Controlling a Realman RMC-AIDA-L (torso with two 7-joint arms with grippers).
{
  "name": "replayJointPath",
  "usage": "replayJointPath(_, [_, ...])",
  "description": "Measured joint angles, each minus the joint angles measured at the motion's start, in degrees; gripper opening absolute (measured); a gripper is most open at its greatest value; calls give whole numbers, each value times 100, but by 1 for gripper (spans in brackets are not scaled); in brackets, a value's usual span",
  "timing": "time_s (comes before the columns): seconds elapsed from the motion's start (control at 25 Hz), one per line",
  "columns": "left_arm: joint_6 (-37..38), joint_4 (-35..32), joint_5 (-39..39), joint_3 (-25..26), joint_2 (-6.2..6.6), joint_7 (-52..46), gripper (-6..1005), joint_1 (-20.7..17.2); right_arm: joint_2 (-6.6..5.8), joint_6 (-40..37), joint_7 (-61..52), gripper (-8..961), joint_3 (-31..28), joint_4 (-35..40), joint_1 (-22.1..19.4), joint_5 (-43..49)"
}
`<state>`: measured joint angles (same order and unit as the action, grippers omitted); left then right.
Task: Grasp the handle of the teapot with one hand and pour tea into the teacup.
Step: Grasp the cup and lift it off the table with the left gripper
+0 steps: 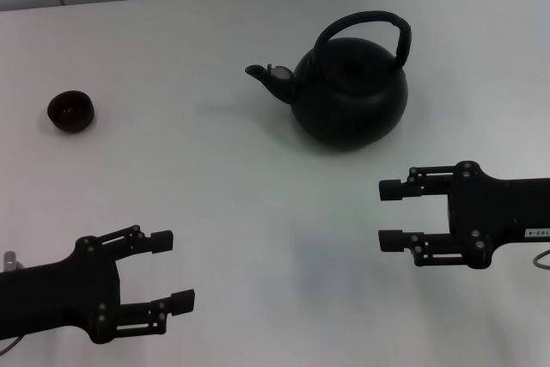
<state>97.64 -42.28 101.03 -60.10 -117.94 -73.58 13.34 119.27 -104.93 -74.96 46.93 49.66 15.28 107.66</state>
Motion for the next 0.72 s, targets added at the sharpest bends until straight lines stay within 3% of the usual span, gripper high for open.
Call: replayJointPath(0.72, [-26,0,4,39,0,-1,859,28,0,17,61,643,0,-18,45,-5])
